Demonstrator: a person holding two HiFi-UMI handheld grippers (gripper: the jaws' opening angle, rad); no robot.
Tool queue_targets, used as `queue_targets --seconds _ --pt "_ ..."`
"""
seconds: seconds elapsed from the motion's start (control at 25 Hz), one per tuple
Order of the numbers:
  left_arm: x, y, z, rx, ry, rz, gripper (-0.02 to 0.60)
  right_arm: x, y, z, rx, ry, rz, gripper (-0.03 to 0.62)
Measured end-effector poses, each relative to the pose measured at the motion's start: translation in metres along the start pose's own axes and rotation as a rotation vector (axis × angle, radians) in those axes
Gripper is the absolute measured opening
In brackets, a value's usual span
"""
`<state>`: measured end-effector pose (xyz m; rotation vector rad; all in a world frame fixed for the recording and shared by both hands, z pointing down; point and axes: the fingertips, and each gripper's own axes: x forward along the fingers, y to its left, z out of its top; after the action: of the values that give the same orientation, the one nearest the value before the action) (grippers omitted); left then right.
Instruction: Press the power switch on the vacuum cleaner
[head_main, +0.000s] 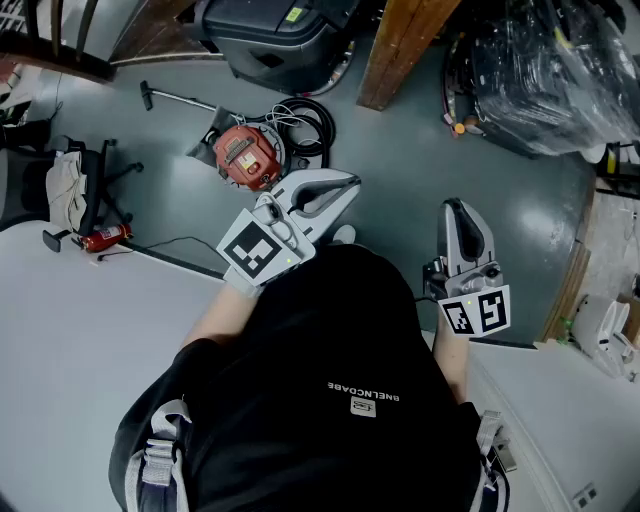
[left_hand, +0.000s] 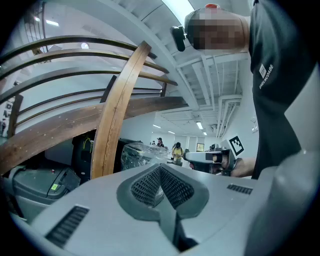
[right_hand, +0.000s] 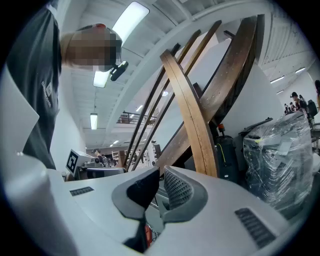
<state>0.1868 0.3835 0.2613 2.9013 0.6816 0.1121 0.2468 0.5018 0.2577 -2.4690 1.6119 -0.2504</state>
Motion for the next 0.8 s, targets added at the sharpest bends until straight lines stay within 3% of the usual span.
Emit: queue_targets --seconds 0.64,0.8 --pt "0.006 -0.007 -0.005 0.002 0.008 0.012 0.015 -0.005 -0.006 0.000 0.022 -0.012 0.024 0.051" --pt "0.010 -0.010 -0.010 0.024 0.025 0.062 0.015 -0.008 -0.011 -0.005 0.012 0.012 0.049 0.051"
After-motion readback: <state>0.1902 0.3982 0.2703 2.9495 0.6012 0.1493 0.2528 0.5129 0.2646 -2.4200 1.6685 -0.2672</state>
